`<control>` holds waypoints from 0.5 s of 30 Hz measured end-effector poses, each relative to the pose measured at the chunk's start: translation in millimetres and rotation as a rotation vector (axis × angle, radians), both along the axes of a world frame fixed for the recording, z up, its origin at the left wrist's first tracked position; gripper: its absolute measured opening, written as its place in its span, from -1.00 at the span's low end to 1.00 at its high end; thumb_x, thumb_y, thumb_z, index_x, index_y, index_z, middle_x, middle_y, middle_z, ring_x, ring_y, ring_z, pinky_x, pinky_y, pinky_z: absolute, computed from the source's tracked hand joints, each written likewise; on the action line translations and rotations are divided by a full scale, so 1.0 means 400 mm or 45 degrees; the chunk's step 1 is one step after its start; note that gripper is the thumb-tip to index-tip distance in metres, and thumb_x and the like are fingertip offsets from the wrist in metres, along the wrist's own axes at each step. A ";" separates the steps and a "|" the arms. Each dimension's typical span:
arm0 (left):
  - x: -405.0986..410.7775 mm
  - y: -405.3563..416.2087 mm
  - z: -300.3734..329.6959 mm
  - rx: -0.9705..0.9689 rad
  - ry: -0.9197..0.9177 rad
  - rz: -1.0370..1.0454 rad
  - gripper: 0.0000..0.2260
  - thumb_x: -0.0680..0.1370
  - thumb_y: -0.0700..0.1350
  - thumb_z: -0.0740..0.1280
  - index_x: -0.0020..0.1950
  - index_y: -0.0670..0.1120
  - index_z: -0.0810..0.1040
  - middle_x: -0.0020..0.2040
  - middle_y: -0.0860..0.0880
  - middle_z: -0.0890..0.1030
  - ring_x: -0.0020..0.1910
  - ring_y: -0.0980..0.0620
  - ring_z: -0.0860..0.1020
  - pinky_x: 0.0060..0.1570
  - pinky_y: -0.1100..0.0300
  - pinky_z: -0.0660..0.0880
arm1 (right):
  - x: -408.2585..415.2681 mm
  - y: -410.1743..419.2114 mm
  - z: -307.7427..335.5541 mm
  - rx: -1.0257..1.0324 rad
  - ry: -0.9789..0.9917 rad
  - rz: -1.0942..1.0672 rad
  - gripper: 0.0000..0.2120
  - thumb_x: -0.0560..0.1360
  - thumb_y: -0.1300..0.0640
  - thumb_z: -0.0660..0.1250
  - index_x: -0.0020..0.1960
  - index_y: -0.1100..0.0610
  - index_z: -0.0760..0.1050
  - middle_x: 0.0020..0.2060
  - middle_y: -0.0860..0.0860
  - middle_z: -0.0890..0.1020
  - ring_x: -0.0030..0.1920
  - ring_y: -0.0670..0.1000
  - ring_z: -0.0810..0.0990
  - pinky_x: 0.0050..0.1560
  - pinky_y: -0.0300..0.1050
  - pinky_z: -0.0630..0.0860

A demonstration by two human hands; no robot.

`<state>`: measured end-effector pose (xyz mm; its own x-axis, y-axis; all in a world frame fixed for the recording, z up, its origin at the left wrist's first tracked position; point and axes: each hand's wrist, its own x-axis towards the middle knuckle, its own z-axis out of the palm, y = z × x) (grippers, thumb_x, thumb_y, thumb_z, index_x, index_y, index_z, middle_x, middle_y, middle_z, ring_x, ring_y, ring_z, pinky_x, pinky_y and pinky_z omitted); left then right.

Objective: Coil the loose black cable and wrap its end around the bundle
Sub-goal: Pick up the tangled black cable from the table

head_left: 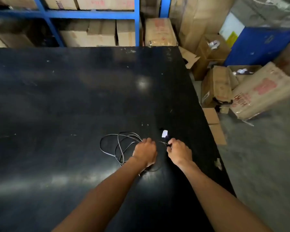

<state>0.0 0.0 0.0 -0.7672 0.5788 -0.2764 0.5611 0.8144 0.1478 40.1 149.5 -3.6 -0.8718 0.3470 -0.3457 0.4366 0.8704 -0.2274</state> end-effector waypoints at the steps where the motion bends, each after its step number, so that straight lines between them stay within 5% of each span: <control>1: -0.010 0.009 -0.005 -0.032 -0.015 0.030 -0.66 0.61 0.00 0.22 0.27 -0.20 0.49 0.24 -0.18 0.51 0.25 -0.17 0.48 0.14 -0.02 0.48 | -0.007 0.001 -0.004 -0.006 -0.019 -0.036 -0.75 0.60 0.02 0.31 0.26 0.04 0.55 0.18 0.07 0.64 0.20 0.16 0.63 0.10 0.04 0.56; 9: -0.080 0.045 -0.072 0.075 -0.172 0.350 -0.73 0.58 -0.16 0.25 0.26 -0.22 0.48 0.24 -0.20 0.54 0.22 -0.22 0.55 0.15 -0.03 0.49 | -0.041 0.016 -0.056 -0.096 -0.110 -0.179 -0.84 0.52 -0.02 0.36 0.05 -0.02 0.66 0.02 0.04 0.72 0.07 0.15 0.68 0.00 -0.05 0.55; 15: -0.151 -0.007 -0.029 0.763 -0.646 0.770 -0.90 0.59 -0.21 0.27 -0.03 -0.17 0.58 -0.11 -0.17 0.66 -0.08 -0.16 0.62 -0.07 0.10 0.52 | -0.047 0.060 -0.044 -0.985 0.181 -0.587 -0.94 0.57 0.16 0.36 -0.09 0.11 0.55 -0.42 0.01 0.60 -0.51 -0.08 0.53 -0.29 0.11 0.65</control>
<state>-60.2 -2.7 -11.4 -0.8513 0.2800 -0.4438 -0.1686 0.6549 0.7367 21.4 173.5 -21.2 -0.7564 0.3873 -0.5271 0.6268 0.1987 -0.7534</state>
